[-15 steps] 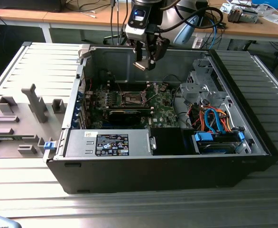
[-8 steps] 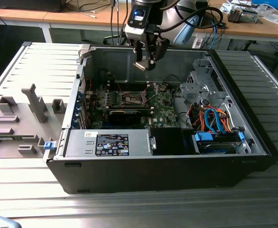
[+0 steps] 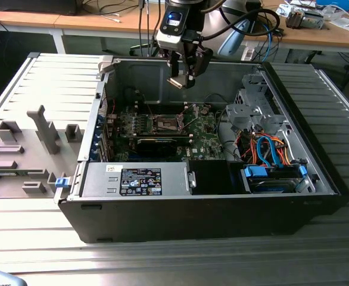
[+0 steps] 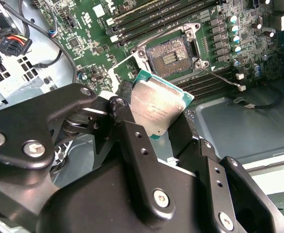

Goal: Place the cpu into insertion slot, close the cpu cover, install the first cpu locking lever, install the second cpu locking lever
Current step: 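Place the cpu into insertion slot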

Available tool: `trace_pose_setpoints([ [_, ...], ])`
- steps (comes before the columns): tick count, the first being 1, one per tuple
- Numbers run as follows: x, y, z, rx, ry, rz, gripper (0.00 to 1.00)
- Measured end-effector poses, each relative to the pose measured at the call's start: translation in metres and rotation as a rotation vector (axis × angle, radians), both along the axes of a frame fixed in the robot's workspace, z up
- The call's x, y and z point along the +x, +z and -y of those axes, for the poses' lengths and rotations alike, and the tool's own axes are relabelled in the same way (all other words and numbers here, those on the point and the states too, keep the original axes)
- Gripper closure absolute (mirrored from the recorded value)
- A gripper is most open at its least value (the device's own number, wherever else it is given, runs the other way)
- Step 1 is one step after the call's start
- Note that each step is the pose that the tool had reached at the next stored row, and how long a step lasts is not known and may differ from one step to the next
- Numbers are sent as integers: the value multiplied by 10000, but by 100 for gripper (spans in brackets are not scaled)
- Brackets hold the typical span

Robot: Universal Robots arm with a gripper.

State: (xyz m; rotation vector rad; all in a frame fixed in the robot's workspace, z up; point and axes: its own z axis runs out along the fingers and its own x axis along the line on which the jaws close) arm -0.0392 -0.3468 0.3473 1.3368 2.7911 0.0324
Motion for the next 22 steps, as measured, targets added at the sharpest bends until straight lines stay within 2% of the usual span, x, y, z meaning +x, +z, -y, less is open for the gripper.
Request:
trace_pose_setpoints([
  [22,0,0,0,-27,-116,0,45],
])
